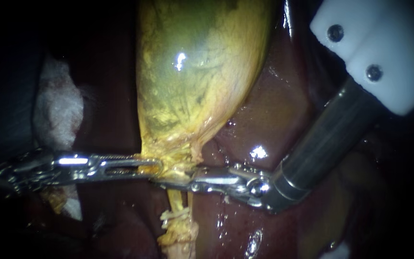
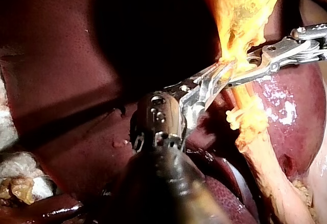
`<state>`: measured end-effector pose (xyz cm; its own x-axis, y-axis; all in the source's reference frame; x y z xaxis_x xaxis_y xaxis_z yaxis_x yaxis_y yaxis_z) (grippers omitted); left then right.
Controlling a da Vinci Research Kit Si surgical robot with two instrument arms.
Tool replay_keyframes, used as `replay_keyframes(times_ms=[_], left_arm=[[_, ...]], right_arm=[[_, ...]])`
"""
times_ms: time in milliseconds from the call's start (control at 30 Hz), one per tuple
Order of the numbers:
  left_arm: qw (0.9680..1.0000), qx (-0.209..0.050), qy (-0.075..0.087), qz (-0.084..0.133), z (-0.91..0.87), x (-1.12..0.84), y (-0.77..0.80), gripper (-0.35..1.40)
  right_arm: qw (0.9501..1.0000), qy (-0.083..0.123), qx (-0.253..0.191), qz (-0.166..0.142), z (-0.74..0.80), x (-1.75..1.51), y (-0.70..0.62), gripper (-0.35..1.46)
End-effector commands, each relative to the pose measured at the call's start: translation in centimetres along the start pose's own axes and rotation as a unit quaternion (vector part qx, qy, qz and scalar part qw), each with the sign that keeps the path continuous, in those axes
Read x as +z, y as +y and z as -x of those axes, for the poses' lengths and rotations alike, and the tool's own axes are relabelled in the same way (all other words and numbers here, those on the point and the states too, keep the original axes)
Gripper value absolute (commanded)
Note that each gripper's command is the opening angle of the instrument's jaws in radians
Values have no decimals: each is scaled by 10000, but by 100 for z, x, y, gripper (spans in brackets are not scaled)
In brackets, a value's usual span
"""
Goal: Clipping third clip left tube
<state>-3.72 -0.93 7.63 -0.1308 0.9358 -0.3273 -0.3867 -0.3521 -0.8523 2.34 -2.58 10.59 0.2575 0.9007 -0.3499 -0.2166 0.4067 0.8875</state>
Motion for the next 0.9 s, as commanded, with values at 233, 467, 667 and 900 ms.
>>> replay_keyframes(times_ms=[233, 467, 667, 900], left_arm=[[10000, 6, 0, 2, 0, 0, 1, -35], [10000, 4, 0, 3, 0, 0, 2, -35], [10000, 4, 0, 3, 0, 0, 2, -35], [10000, 4, -1, 4, 0, 0, 2, -35]], right_arm=[[9999, -3, 108, -8, 1, -2, 0, -27], [9999, 8, 107, -18, 1, -3, 0, -32], [9999, 7, 137, -21, 1, -3, -1, -33], [9999, -5, 166, -15, 2, -3, -2, -33]])
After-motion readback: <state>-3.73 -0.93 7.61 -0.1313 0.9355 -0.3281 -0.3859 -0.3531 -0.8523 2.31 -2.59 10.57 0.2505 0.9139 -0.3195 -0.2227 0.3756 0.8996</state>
